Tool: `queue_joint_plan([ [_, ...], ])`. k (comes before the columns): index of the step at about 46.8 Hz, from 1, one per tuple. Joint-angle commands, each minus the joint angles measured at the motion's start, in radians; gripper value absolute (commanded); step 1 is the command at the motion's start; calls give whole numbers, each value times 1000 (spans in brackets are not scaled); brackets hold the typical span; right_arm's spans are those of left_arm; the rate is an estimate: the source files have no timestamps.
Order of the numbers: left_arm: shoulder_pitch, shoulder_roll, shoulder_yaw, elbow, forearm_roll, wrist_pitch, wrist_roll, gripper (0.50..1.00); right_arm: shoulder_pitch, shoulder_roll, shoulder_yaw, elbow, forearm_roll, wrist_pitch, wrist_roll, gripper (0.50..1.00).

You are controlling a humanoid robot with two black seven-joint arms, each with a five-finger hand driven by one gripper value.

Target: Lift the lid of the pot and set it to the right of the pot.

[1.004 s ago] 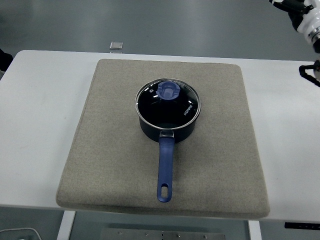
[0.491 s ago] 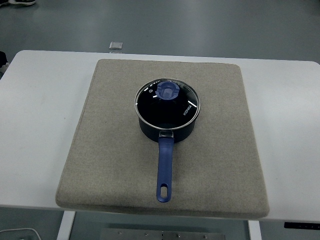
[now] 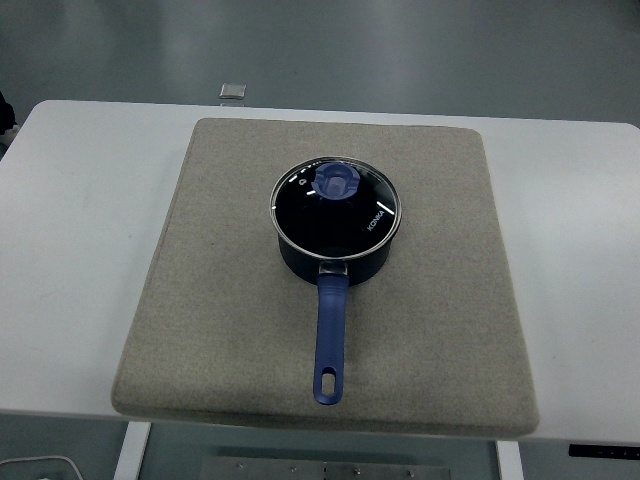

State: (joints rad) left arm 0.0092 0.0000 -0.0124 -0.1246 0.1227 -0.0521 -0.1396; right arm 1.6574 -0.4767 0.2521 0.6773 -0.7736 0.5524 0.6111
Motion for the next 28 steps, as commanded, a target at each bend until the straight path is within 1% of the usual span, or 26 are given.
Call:
queue_joint_plan([
  [1,0,0,0,0,0,0,0,1000,5,3,3,2,0,-3,0,901],
  [13,0,0,-1,0,0,0,0,1000,-4,12,-2,19,-18,3,0,901],
  [21,0,0,0,0,0,0,0,1000,1,3,-2,117,-127,-2,0,901],
  [28,0,0,0,0,0,0,0,1000,9,0,1,172,-233,-8,0,901],
])
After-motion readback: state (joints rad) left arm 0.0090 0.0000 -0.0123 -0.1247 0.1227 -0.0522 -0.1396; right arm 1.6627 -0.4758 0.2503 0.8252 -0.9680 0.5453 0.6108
